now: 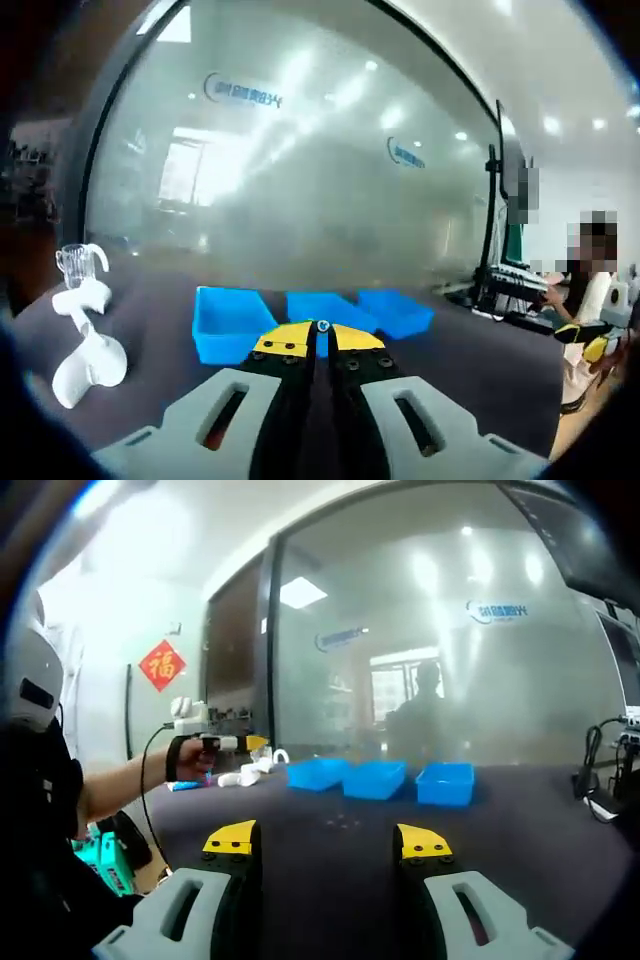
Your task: Sort the screws, nuts, and washers into the corresponding bins
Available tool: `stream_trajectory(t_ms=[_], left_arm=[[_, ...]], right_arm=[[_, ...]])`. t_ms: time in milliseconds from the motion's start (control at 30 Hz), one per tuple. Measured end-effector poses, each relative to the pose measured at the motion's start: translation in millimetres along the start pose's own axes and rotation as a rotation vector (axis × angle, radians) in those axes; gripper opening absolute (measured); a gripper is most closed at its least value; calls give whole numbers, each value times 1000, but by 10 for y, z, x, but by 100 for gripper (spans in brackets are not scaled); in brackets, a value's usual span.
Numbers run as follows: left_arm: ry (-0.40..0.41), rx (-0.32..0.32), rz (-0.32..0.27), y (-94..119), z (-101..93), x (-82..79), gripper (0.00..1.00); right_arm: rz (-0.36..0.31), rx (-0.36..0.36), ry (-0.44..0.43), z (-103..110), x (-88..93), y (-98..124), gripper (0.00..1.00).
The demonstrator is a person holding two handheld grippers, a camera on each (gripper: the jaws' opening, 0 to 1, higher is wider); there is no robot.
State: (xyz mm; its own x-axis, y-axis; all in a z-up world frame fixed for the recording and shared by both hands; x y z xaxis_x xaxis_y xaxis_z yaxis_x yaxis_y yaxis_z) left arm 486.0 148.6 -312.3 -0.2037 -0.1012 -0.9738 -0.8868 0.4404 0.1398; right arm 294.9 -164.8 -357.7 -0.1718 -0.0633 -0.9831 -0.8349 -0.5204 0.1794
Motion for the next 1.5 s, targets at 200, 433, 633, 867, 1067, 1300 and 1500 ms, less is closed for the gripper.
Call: stream_trajectory(t_ms=[200,433,633,867,1067,1300,1500], left_arm=[[-53,-65,-6,-338,201,-201,6],[-15,-123,33,-755,491,-252,6],[21,-139,63,-1037,601,-169,6],[-25,-213,58,-1185,878,-224,6],[-17,-219,70,-1289,939,-248,6],[4,-210,92,-1327,899,-132,6],[-30,-200,93,-1298,807,-114,6]], right_arm=[[4,7,-11,-34,46,10,48],[6,15,-17,-60,59,26,48],[6,26,-25,-93,64,52,48],[19,29,-31,-99,118,55,48],[23,31,-35,-109,124,33,48],[24,24,-30,-73,121,20,48],[21,31,-35,-96,122,43,48]])
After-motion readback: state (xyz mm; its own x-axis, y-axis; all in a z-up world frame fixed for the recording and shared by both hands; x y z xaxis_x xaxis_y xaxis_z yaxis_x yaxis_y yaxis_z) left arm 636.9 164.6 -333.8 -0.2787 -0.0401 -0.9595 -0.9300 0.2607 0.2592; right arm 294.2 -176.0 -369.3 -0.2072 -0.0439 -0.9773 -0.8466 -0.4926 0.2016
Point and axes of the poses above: the point that each gripper's makers call its tool centre point, and the gripper's own axes: y roughly backward along the fingers, z roughly to its left, x roughly out of its underside, the point moved 1 cm from there along y, roughly backward along the fingers, and after that the axes turned 9 degrees about z, right-handed, at the moved point
